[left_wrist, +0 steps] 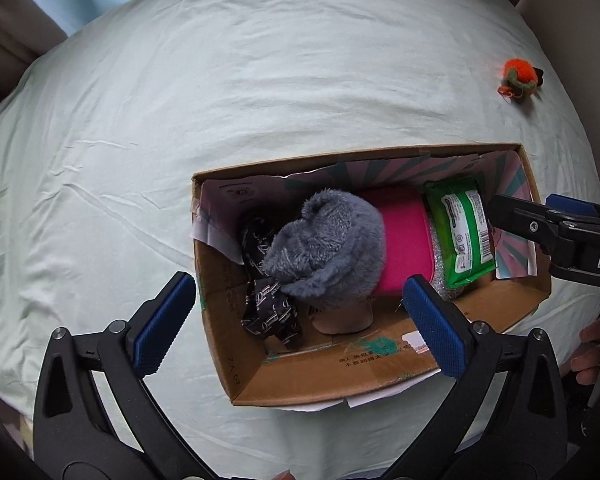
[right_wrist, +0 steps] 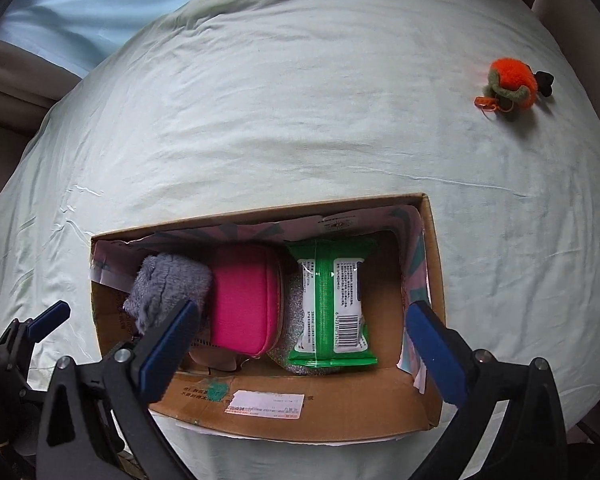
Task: Organize soft objects
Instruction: 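Carry hat and wipes over the box and release both inside, then withdraw both tools from the box toward the orange pom-pom and black sock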
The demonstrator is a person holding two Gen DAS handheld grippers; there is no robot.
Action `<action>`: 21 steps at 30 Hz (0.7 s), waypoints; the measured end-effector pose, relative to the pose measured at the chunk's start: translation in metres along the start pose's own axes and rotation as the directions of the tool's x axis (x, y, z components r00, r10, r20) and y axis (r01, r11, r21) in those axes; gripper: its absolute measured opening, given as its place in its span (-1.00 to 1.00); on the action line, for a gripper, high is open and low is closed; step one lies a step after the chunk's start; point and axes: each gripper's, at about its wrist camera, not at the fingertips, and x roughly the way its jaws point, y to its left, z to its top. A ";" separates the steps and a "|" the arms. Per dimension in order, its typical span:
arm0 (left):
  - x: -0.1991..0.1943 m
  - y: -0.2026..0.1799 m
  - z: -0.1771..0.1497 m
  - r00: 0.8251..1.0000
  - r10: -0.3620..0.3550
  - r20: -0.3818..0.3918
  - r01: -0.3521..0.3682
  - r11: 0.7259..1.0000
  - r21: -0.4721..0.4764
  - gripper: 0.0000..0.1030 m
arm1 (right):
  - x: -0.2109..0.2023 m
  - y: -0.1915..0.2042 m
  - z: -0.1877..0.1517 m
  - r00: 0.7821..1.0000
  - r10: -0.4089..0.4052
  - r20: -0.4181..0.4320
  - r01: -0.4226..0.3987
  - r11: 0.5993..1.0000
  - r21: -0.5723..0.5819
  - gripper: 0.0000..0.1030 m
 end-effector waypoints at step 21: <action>-0.165 0.010 -0.041 0.958 0.030 0.286 -0.005 0.996 -0.088 1.00 | -0.150 0.023 -0.039 0.964 0.009 0.266 0.025 0.992 -0.126 1.00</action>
